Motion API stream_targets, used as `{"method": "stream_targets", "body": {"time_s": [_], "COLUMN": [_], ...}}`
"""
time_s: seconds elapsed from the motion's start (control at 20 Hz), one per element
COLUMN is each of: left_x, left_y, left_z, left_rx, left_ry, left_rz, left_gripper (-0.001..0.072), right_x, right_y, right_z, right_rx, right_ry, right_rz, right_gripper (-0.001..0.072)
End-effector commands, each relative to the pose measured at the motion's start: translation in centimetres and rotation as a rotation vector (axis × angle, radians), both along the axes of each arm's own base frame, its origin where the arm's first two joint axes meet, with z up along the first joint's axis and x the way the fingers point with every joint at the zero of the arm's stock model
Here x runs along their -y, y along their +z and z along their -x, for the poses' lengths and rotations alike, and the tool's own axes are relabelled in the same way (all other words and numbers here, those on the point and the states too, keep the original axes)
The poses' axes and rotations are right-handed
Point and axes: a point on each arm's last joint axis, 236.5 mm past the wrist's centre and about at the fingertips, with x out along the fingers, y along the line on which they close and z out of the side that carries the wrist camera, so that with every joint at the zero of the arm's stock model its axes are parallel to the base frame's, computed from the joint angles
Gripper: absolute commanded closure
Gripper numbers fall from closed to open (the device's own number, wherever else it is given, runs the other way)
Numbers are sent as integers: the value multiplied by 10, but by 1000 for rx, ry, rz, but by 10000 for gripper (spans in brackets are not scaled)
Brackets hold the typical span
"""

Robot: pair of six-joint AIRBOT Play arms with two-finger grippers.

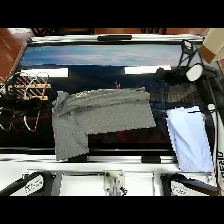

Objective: Fold the shirts.

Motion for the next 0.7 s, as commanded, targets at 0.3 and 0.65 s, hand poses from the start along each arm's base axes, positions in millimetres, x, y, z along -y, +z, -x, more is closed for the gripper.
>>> {"method": "stream_targets", "body": {"time_s": [0.3,0.65], "left_x": [35,30], "left_y": [-91,-105], "left_z": [67,43], "left_rx": [-160,-90], "left_ry": [46,75], "left_rz": [236,194], "left_gripper": [271,272], "right_x": [18,23], "right_y": [-90,-105], "right_z": [152,152], "right_rx": [-607,-611], "right_ry": [158,103], "right_rz": [-29,-20], "right_gripper": [140,139]}}
